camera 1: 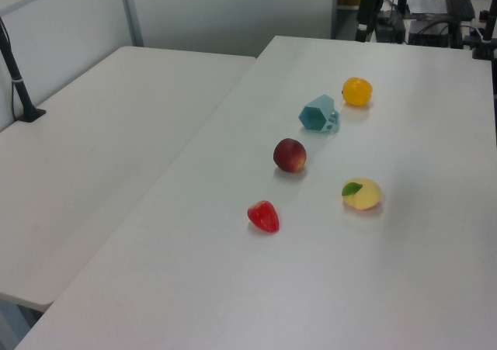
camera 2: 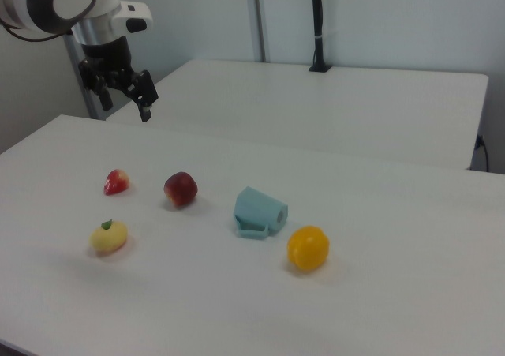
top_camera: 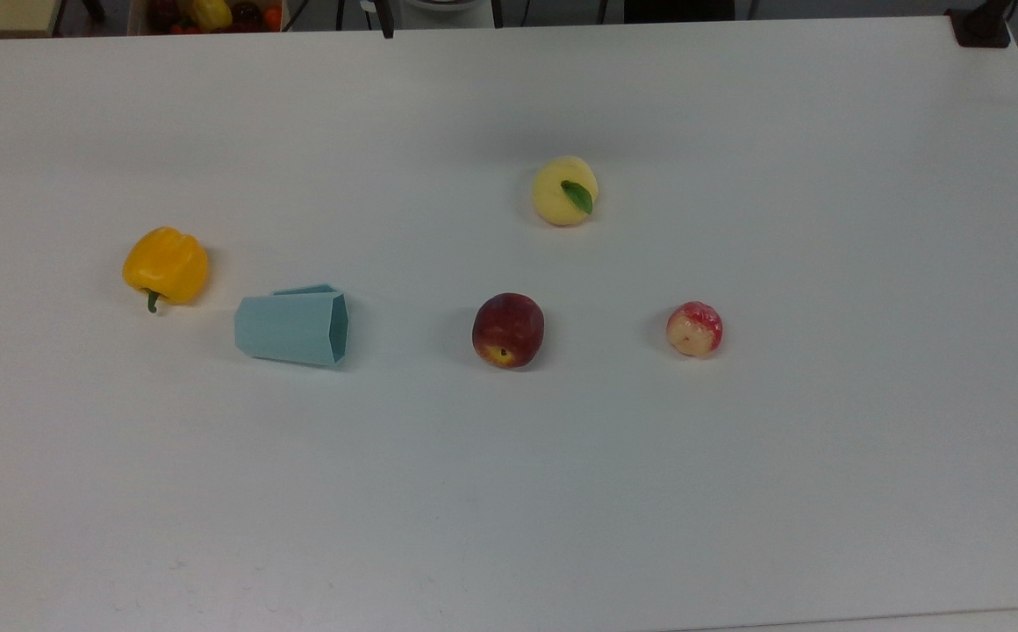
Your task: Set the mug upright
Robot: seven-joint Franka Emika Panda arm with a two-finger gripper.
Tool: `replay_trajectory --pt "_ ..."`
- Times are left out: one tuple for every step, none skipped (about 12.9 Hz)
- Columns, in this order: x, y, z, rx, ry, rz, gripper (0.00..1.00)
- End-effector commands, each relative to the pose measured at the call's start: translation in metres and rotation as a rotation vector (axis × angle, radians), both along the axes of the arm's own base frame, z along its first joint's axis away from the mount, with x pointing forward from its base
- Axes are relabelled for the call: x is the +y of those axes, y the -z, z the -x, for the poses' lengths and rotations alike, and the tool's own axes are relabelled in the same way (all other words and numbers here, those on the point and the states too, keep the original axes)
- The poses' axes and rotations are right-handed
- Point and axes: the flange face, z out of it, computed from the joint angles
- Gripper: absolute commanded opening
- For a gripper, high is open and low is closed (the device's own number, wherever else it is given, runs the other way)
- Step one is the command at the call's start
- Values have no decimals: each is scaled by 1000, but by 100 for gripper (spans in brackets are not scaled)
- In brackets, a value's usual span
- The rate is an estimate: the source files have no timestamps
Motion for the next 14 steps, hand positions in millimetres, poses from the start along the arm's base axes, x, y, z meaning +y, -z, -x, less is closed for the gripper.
replay_trajectory --pt "1 -5 8 -16 -13 8 100" --pt "1 -5 8 -16 -13 8 100" --pt "1 -5 8 -18 -13 7 100" --pt "1 -5 8 -18 -13 7 100" --pt "0 -5 8 -18 -11 7 100" --pt "1 -5 8 -18 -13 7 100" --pt "0 -5 8 -16 -10 7 100" --pt "0 -5 8 -18 -10 7 100" --pt "-1 -5 8 -18 -8 7 100" --pt "0 -5 8 -18 -10 7 100" --pt "0 -5 8 -18 -10 7 100" --pt "-1 -5 8 -18 -10 7 100" --pt "-2 -6 9 -14 -10 8 100" --pt "-2 -7 9 -12 -12 8 100"
